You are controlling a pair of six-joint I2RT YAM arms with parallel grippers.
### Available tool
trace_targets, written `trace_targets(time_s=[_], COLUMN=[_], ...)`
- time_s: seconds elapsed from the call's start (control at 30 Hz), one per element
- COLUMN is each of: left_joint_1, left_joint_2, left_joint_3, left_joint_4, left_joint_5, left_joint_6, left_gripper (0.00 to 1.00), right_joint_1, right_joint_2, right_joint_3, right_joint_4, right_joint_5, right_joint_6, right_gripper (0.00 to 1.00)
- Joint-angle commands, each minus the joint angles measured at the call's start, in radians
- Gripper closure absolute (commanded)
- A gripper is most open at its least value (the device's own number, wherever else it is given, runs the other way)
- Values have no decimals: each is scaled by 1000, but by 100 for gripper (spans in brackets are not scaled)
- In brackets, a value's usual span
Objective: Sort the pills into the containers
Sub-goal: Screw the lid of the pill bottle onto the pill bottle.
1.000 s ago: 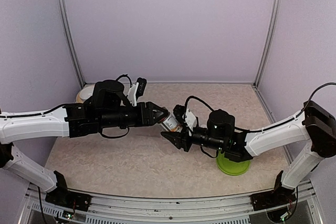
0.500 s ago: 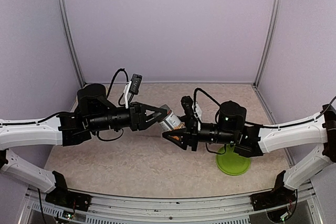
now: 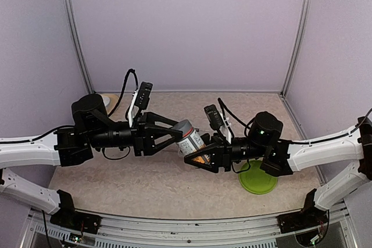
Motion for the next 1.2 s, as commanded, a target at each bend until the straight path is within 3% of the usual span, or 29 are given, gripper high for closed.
trace_targets(time_s=[0.0, 0.1, 0.17, 0.23, 0.27, 0.63, 1.03, 1.17], left_joint_1=[-33, -23, -8, 3, 6, 19, 31, 43], left_joint_2=[-19, -9, 1, 7, 7, 69, 123, 119], left_joint_3=[-15, 1, 11, 19, 25, 125, 161, 140], left_joint_4=[30, -13, -35, -44, -50, -170, -275, -244], left_joint_5=[138, 56, 25, -3, -17, -149, -197, -183], left_joint_6=[124, 69, 16, -60, -81, -316, -339, -350], left_gripper=[61, 33, 23, 3, 1, 1, 15, 28], right_joint_1=[8, 9, 10, 14, 17, 111, 167, 170], right_joint_2=[-44, -99, -137, -173, -186, -144, -112, -96], right_joint_3=[-8, 6, 15, 24, 29, 100, 135, 144], right_joint_4=[91, -79, -186, -289, -332, -575, -585, -595], right_joint_5=[-107, -19, 60, 151, 208, 692, 837, 850], right_joint_6=[152, 10, -99, -215, -270, -622, -704, -715], right_gripper=[100, 100, 100, 100, 100, 100, 100, 100])
